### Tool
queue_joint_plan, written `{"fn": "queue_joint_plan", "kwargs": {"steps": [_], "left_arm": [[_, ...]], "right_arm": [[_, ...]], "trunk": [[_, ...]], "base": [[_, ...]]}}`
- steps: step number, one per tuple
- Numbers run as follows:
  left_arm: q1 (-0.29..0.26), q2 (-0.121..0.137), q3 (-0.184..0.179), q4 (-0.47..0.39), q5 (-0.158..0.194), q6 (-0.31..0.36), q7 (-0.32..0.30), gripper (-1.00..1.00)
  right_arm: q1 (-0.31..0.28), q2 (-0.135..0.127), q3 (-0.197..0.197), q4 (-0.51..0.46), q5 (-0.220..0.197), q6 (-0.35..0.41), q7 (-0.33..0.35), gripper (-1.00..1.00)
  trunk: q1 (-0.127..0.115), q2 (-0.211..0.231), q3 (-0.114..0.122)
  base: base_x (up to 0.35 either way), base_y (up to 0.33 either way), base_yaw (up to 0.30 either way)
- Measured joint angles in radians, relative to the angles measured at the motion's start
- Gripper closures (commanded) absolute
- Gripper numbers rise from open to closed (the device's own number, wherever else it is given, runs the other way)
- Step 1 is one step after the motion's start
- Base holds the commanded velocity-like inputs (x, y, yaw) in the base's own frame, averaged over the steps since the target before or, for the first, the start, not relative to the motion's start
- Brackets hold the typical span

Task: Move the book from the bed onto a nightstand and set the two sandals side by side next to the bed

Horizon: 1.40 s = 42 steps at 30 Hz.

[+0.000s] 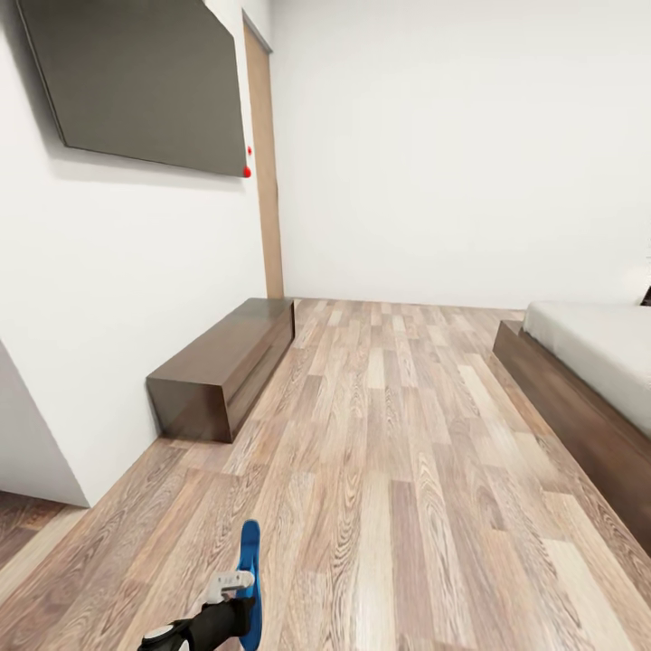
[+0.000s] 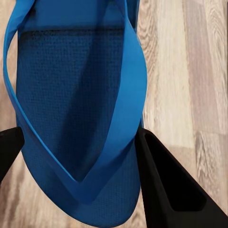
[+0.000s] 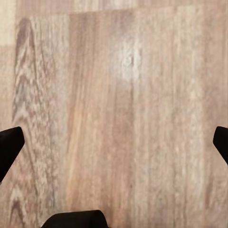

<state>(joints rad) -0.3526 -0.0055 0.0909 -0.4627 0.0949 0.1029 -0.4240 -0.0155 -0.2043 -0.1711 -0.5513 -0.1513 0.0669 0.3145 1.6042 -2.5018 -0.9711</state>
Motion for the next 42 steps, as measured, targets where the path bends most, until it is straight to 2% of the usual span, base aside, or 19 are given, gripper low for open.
{"fn": "queue_joint_plan", "kwargs": {"steps": [9, 22, 42], "left_arm": [[0.0, -0.007, -0.002, 0.0, 0.0, 0.0, 0.0, 1.0], [0.0, -0.007, -0.002, 0.0, 0.0, 0.0, 0.001, 1.0], [0.0, -0.007, -0.001, 0.0, 0.0, -0.001, 0.0, 1.0]], "right_arm": [[0.0, 0.0, 0.0, 0.0, 0.0, 0.0, 0.0, -1.0], [0.0, 0.0, -0.001, 0.0, 0.0, 0.0, 0.0, -1.0], [0.0, 0.0, 0.0, 0.0, 0.002, 0.001, 0.0, -1.0]], "trunk": [[-0.004, 0.002, 0.035], [-0.054, 0.093, 0.076], [-0.13, 0.233, 0.158]], "base": [[0.0, 0.0, 0.0], [0.0, 0.0, -0.036], [0.0, 0.0, -0.235]]}}
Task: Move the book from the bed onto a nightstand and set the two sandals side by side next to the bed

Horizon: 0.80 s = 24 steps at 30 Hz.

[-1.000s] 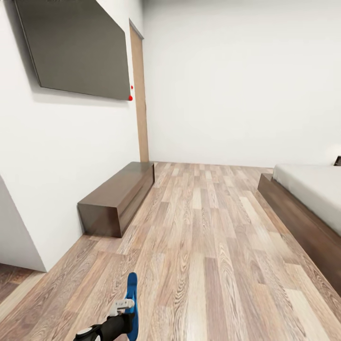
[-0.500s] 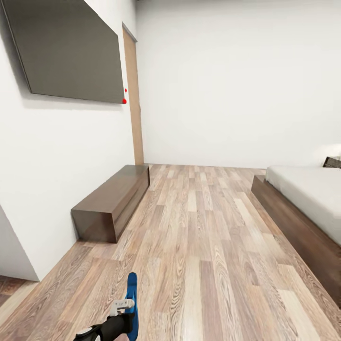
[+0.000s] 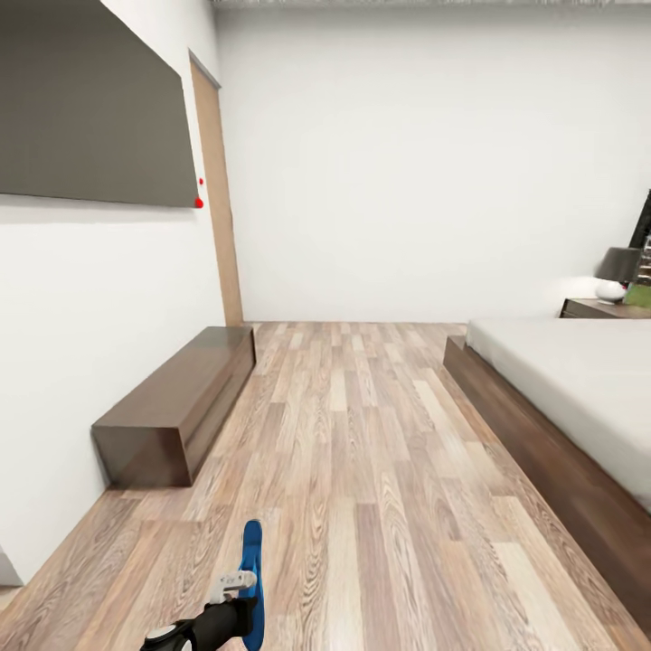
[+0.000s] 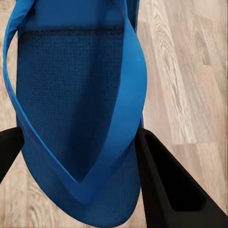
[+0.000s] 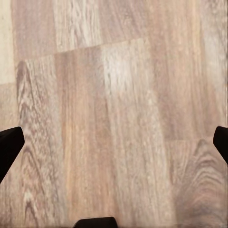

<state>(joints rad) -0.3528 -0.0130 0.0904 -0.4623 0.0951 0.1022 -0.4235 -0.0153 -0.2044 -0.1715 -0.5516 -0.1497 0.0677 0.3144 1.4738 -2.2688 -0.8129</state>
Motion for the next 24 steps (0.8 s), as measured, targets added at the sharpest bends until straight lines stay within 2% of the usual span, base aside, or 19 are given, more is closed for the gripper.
{"fn": "queue_joint_plan", "kwargs": {"steps": [2, 24], "left_arm": [[0.0, 0.0, 0.0, 0.0, 0.0, 0.0, 0.0, 1.0], [0.0, 0.001, 0.0, 0.0, -0.001, 0.0, -0.001, 1.0]], "right_arm": [[0.0, 0.0, 0.0, 0.0, 0.0, 0.0, 0.0, -1.0], [0.0, 0.0, -0.002, 0.0, 0.0, 0.0, 0.0, -1.0]], "trunk": [[-0.008, 0.014, 0.008], [-0.008, 0.014, 0.027]], "base": [[0.0, 0.0, -0.25], [0.0, 0.0, -0.27]]}}
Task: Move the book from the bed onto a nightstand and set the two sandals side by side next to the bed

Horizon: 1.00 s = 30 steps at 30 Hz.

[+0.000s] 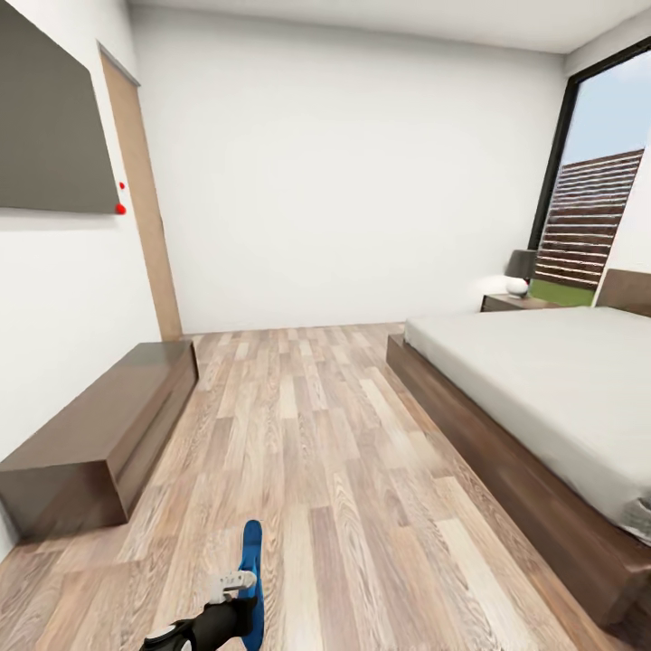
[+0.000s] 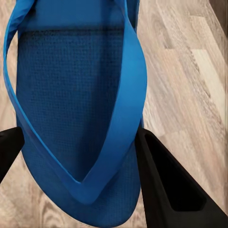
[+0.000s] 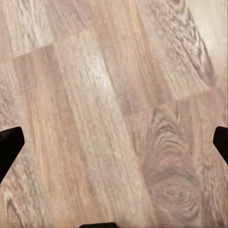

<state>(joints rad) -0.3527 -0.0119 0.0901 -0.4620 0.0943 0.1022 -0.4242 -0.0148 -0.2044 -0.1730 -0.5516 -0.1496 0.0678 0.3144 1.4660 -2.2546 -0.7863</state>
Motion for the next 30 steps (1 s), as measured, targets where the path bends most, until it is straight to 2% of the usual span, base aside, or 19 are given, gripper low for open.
{"fn": "queue_joint_plan", "kwargs": {"steps": [30], "left_arm": [[0.0, -0.001, 0.0, 0.001, 0.0, -0.012, 0.001, 1.0]], "right_arm": [[-0.001, 0.0, 0.0, 0.002, 0.0, 0.0, 0.0, -1.0]], "trunk": [[0.0, 0.0, 0.0]], "base": [[0.0, 0.0, -0.3]]}}
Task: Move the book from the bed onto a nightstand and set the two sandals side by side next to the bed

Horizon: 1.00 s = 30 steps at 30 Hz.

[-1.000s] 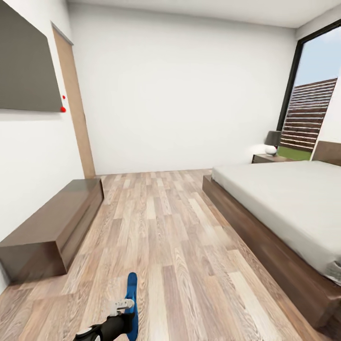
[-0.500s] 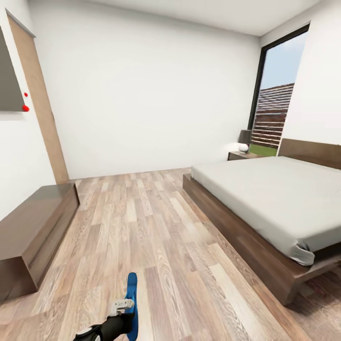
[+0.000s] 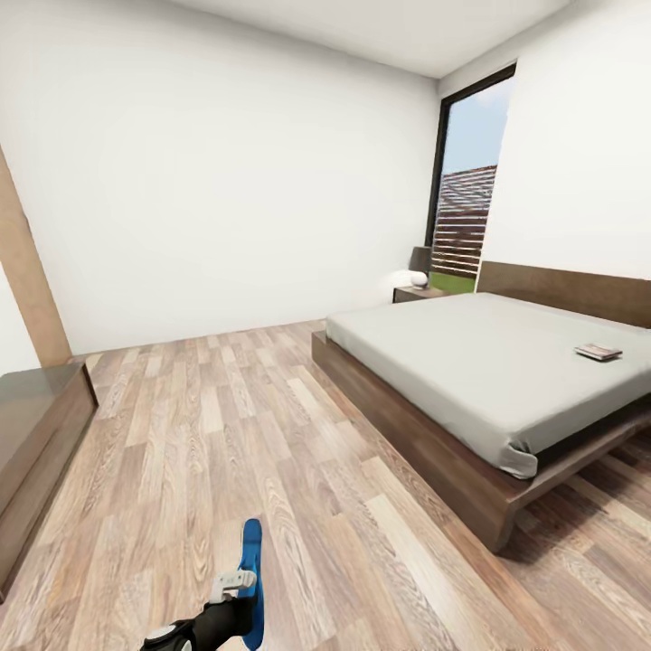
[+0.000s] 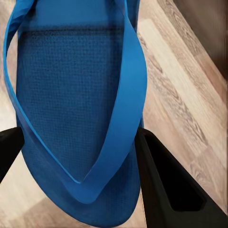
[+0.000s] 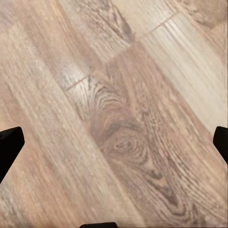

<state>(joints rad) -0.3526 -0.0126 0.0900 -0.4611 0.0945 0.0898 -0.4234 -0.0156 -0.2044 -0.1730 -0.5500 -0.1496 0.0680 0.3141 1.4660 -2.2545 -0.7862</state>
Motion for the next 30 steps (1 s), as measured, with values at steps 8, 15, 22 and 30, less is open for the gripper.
{"fn": "queue_joint_plan", "kwargs": {"steps": [8, 15, 22, 30], "left_arm": [[0.0, 0.0, 0.0, 0.0, 0.0, 0.0, 0.0, 1.0], [0.0, 0.0, 0.0, 0.0, 0.0, 0.0, 0.0, 1.0], [0.0, 0.0, 0.0, 0.0, 0.0, 0.0, 0.0, 1.0], [0.0, 0.0, 0.0, 0.0, 0.0, 0.0, 0.0, 1.0]], "right_arm": [[0.0, 0.0, 0.0, 0.0, 0.0, 0.0, 0.0, -1.0], [0.0, 0.0, 0.0, -0.001, 0.0, 0.0, 0.0, -1.0], [0.001, 0.0, 0.0, -0.001, 0.0, 0.0, 0.0, -1.0], [0.001, 0.0, 0.0, -0.002, 0.0, 0.0, 0.0, -1.0]], "trunk": [[0.0, 0.0, 0.0], [0.0, 0.0, 0.0], [0.0, 0.0, 0.0], [0.0, 0.0, 0.0]], "base": [[0.0, 0.0, -0.3], [0.0, 0.0, -0.3], [0.0, 0.0, -0.3], [0.0, 0.0, -0.3]]}}
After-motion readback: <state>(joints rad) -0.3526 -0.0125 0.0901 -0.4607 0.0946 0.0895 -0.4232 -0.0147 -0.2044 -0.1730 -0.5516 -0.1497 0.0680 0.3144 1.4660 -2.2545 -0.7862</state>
